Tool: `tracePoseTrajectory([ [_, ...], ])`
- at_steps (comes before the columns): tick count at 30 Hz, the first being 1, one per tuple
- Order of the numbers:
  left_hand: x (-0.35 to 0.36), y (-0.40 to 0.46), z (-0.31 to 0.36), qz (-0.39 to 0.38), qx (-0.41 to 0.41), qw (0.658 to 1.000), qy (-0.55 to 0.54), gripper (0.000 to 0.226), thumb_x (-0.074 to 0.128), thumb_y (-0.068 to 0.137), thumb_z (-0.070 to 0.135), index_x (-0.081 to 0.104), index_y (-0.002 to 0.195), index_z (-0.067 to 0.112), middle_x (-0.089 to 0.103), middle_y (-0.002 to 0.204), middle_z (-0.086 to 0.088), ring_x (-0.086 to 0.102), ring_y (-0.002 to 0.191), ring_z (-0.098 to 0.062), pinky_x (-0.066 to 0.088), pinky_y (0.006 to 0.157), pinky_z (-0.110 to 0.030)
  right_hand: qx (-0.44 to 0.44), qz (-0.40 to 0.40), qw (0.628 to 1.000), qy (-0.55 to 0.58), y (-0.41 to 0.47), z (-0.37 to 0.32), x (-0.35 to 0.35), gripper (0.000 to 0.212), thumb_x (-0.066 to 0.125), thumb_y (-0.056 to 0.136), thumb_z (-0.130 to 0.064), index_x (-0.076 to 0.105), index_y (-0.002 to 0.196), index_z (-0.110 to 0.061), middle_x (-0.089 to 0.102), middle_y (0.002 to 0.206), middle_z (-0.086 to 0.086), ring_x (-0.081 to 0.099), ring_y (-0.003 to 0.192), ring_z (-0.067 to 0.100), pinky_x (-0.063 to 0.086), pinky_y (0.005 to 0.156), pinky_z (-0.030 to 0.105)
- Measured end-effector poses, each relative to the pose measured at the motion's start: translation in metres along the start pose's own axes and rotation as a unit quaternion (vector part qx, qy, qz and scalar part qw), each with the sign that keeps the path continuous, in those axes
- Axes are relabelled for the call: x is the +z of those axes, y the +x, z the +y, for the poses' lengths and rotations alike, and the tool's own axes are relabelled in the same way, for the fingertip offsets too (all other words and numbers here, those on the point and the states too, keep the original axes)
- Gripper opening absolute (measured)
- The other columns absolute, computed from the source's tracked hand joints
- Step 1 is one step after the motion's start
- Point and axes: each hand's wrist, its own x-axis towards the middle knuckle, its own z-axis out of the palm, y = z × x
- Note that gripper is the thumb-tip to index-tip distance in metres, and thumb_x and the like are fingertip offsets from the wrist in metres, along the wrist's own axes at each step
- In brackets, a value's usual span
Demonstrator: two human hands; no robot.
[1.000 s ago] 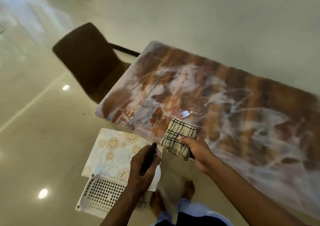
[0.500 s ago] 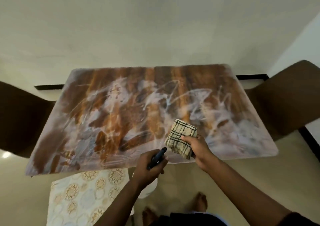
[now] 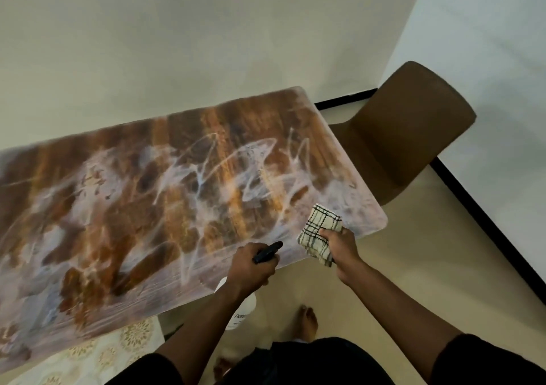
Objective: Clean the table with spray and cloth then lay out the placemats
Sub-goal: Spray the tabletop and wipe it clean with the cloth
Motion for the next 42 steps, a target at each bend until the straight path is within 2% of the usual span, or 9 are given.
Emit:
tracePoseTrajectory([
  [5, 0.035, 0.032, 0.027, -0.026, -0.034, 0.999, 0.019, 0.009, 0.071, 0.098, 0.024, 0.078, 0.098, 0.018, 0.079, 0.072, -0.008, 0.059, 0.041, -0.011, 0.047, 0.043, -0.024, 0.000, 0.042, 0.999, 0.027, 0.034, 0.005, -0.039, 0.011, 0.063, 0.095, -0.007, 0.073, 0.095, -0.012, 0.077, 0.090, 0.009, 0.075, 0.082, 0.031, 0.062, 0.082, 0.050],
  [11, 0.062, 0.060, 0.049, -0.013, -0.067, 0.998, 0.017, 0.014, 0.073, 0.097, 0.022, 0.077, 0.107, 0.013, 0.079, 0.071, -0.007, 0.055, 0.038, -0.009, 0.048, 0.042, -0.025, 0.014, 0.080, 0.996, 0.036, 0.063, 0.009, -0.072, 0.016, 0.064, 0.094, -0.014, 0.072, 0.108, -0.010, 0.077, 0.095, 0.011, 0.072, 0.078, 0.030, 0.050, 0.056, 0.028],
  [16, 0.075, 0.072, 0.058, -0.018, -0.079, 0.996, 0.022, 0.018, 0.070, 0.097, 0.020, 0.075, 0.111, 0.011, 0.079, 0.069, -0.008, 0.054, 0.037, -0.010, 0.047, 0.043, -0.026, 0.010, 0.105, 0.994, 0.037, 0.073, 0.008, -0.087, 0.018, 0.064, 0.095, -0.014, 0.072, 0.111, -0.013, 0.077, 0.098, 0.009, 0.072, 0.082, 0.029, 0.048, 0.058, 0.026],
  [21, 0.078, 0.078, 0.062, -0.017, -0.091, 0.995, 0.040, 0.010, 0.070, 0.096, 0.021, 0.071, 0.101, 0.013, 0.075, 0.065, -0.009, 0.055, 0.040, -0.014, 0.047, 0.043, -0.026, 0.011, 0.122, 0.992, 0.042, 0.080, 0.006, -0.096, 0.019, 0.064, 0.095, -0.015, 0.073, 0.111, -0.011, 0.077, 0.099, 0.010, 0.072, 0.080, 0.028, 0.048, 0.060, 0.026],
  [25, 0.079, 0.082, 0.055, -0.016, -0.067, 0.993, 0.098, 0.018, 0.070, 0.093, 0.022, 0.073, 0.084, 0.007, 0.074, 0.061, -0.011, 0.060, 0.041, -0.016, 0.058, 0.048, -0.041, 0.007, 0.124, 0.991, 0.044, 0.087, 0.010, -0.100, 0.021, 0.065, 0.091, -0.018, 0.073, 0.110, -0.012, 0.077, 0.099, 0.010, 0.073, 0.085, 0.032, 0.053, 0.064, 0.033],
  [29, 0.076, 0.085, 0.054, -0.028, -0.095, 0.993, 0.061, 0.020, 0.070, 0.097, 0.019, 0.078, 0.109, 0.005, 0.078, 0.065, -0.006, 0.055, 0.034, -0.010, 0.048, 0.040, -0.025, 0.008, 0.133, 0.991, 0.035, 0.093, 0.013, -0.101, 0.016, 0.066, 0.091, -0.020, 0.074, 0.104, -0.014, 0.077, 0.096, 0.009, 0.074, 0.086, 0.034, 0.060, 0.076, 0.049],
  [33, 0.073, 0.087, 0.053, -0.060, -0.090, 0.993, 0.038, 0.028, 0.071, 0.099, 0.019, 0.077, 0.115, -0.003, 0.079, 0.070, -0.009, 0.054, 0.035, -0.012, 0.050, 0.044, -0.028, 0.006, 0.139, 0.990, 0.035, 0.093, 0.013, -0.101, 0.018, 0.065, 0.092, -0.017, 0.074, 0.107, -0.013, 0.077, 0.096, 0.009, 0.074, 0.083, 0.034, 0.056, 0.068, 0.039],
  [39, 0.070, 0.079, 0.042, -0.053, -0.084, 0.991, 0.089, 0.018, 0.074, 0.092, 0.019, 0.074, 0.092, 0.001, 0.072, 0.062, -0.015, 0.056, 0.039, -0.019, 0.051, 0.047, -0.032, 0.007, 0.151, 0.988, 0.019, 0.090, 0.015, -0.101, 0.021, 0.063, 0.093, -0.019, 0.074, 0.109, -0.012, 0.077, 0.098, 0.009, 0.073, 0.083, 0.031, 0.052, 0.065, 0.034],
  [42, 0.065, 0.075, 0.032, -0.056, -0.112, 0.989, 0.084, 0.016, 0.074, 0.093, 0.020, 0.074, 0.096, 0.005, 0.075, 0.063, -0.011, 0.055, 0.036, -0.015, 0.050, 0.044, -0.029, 0.005, 0.155, 0.988, 0.014, 0.088, 0.016, -0.099, 0.021, 0.063, 0.093, -0.019, 0.074, 0.110, -0.012, 0.077, 0.098, 0.010, 0.072, 0.078, 0.029, 0.049, 0.061, 0.030],
])
